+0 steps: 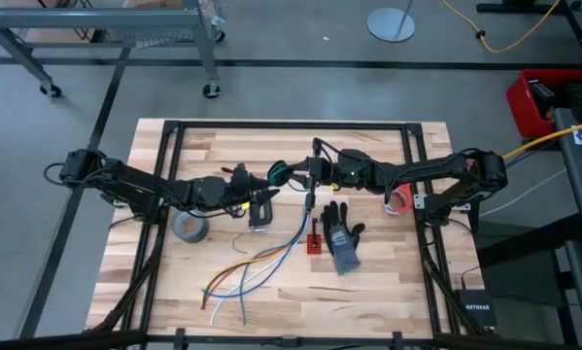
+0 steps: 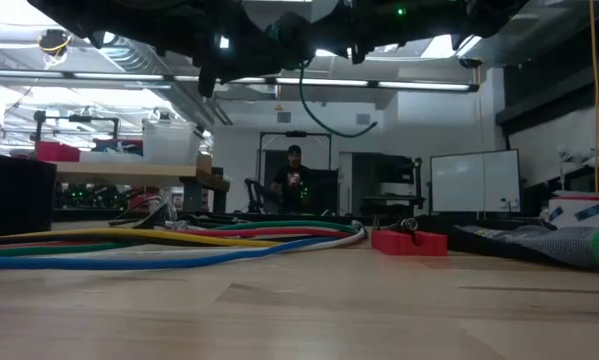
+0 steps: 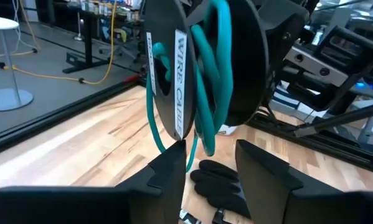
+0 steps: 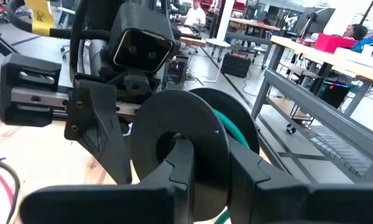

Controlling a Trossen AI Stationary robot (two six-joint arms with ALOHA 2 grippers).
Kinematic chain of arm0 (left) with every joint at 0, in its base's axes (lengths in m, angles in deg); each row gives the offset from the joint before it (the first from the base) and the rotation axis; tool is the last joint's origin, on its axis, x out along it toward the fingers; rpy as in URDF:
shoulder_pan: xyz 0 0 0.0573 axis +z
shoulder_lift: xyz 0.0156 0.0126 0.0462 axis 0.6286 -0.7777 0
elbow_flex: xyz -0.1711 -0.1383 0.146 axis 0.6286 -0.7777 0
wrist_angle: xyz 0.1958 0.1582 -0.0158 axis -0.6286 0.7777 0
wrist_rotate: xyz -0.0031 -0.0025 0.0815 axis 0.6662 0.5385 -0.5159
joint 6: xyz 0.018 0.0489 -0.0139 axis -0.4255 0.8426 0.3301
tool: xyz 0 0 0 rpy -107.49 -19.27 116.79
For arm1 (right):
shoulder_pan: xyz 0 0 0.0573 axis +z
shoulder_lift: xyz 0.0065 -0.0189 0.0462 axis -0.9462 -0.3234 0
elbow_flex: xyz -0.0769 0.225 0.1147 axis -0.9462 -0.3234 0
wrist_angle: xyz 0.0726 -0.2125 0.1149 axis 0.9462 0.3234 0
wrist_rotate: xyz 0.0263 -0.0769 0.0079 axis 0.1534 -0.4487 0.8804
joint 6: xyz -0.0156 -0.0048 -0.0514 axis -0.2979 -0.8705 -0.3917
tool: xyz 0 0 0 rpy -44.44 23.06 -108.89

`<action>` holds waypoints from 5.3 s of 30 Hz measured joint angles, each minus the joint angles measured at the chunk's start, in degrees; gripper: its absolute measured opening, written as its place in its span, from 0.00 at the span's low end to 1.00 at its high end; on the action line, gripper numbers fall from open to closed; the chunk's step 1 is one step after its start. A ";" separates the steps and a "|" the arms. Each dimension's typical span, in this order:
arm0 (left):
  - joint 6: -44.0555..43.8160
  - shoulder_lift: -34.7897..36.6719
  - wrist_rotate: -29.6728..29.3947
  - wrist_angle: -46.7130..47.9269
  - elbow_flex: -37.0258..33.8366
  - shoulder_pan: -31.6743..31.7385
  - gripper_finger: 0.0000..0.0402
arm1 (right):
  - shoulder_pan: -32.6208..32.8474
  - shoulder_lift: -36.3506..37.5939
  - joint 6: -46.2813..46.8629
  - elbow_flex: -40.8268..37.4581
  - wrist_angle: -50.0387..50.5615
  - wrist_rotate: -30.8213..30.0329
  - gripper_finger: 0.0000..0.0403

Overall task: Coil cords
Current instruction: Uncoil the green wire from the spool

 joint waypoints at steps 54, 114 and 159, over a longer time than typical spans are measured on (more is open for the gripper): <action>-10.10 -0.85 2.16 14.62 -0.07 -1.49 0.02 | -0.02 0.04 1.56 3.82 -1.36 -7.19 0.14; -10.45 -0.74 1.89 4.73 0.11 1.78 0.01 | 0.11 -0.15 5.06 3.70 -0.91 -14.04 0.14; -9.24 -0.53 2.27 11.00 -0.11 2.06 0.33 | -0.07 0.46 -4.51 17.18 13.68 -21.53 0.14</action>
